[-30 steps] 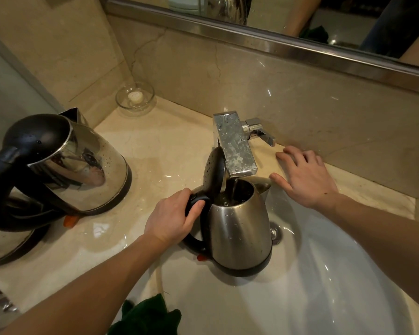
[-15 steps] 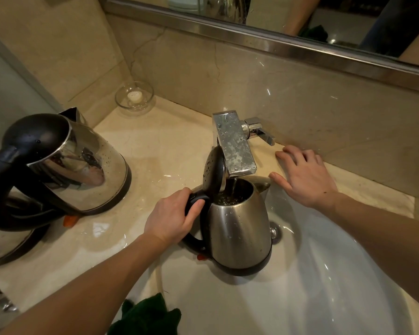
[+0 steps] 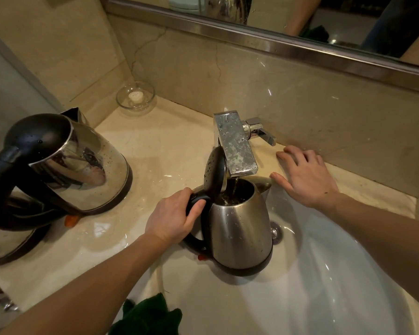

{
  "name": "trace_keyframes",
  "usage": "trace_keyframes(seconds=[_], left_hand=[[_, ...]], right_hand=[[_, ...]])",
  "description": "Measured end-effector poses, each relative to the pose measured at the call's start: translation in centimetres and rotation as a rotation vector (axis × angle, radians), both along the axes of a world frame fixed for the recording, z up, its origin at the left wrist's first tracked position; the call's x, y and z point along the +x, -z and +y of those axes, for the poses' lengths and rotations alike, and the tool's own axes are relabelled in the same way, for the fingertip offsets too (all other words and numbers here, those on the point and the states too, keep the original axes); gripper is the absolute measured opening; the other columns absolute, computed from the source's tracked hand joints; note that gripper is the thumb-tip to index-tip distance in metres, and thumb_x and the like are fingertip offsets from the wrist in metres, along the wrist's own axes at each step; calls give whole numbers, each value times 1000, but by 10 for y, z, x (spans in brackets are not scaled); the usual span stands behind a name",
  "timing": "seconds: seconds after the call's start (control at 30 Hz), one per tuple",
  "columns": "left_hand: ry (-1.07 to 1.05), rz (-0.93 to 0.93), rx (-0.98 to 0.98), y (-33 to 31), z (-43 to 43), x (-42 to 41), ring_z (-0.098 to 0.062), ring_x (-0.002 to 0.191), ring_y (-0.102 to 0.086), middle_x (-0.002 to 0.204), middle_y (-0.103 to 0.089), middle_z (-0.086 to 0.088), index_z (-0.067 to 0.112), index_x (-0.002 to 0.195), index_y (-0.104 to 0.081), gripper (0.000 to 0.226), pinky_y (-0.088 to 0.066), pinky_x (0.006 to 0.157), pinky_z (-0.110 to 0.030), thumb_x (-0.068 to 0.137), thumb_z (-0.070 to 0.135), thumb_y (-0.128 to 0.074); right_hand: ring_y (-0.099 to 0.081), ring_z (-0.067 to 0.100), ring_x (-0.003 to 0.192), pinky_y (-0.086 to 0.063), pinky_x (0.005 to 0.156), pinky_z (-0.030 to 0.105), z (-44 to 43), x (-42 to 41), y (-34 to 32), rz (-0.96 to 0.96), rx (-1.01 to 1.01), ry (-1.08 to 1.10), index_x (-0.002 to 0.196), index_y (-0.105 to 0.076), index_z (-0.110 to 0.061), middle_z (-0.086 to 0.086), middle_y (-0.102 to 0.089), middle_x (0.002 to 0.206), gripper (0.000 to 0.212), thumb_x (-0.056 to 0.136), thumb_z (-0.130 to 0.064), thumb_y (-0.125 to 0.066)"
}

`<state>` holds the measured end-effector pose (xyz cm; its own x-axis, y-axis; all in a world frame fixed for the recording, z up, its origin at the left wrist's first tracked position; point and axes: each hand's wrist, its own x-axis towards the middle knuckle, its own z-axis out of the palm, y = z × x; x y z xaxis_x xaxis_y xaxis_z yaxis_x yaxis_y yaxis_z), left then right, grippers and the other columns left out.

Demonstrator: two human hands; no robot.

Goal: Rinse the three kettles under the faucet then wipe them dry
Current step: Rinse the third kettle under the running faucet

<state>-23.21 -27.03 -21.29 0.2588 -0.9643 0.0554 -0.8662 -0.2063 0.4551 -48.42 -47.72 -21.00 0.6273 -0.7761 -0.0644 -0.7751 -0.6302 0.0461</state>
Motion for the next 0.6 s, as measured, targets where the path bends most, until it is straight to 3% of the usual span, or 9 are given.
trace_keyframes(seconds=[0.3, 0.6], left_hand=[[6, 8, 5, 0, 0, 0, -13, 69, -54, 82, -58, 5, 18, 102, -54, 62, -45, 63, -26, 86, 66, -19], [3, 0, -1, 1, 0, 0, -13, 69, -54, 81, -58, 5, 17, 101, -55, 60, -47, 63, -29, 87, 65, -21]], right_hand=[[-39, 31, 119, -34, 101, 45, 1, 0, -1, -2, 4, 0, 140, -37, -23, 5, -36, 147, 74, 90, -69, -9], [-41, 32, 114, -36, 98, 45, -1, -1, 3, -21, -18, -6, 136, -41, -23, 4, -38, 144, 63, 94, -66, -21]])
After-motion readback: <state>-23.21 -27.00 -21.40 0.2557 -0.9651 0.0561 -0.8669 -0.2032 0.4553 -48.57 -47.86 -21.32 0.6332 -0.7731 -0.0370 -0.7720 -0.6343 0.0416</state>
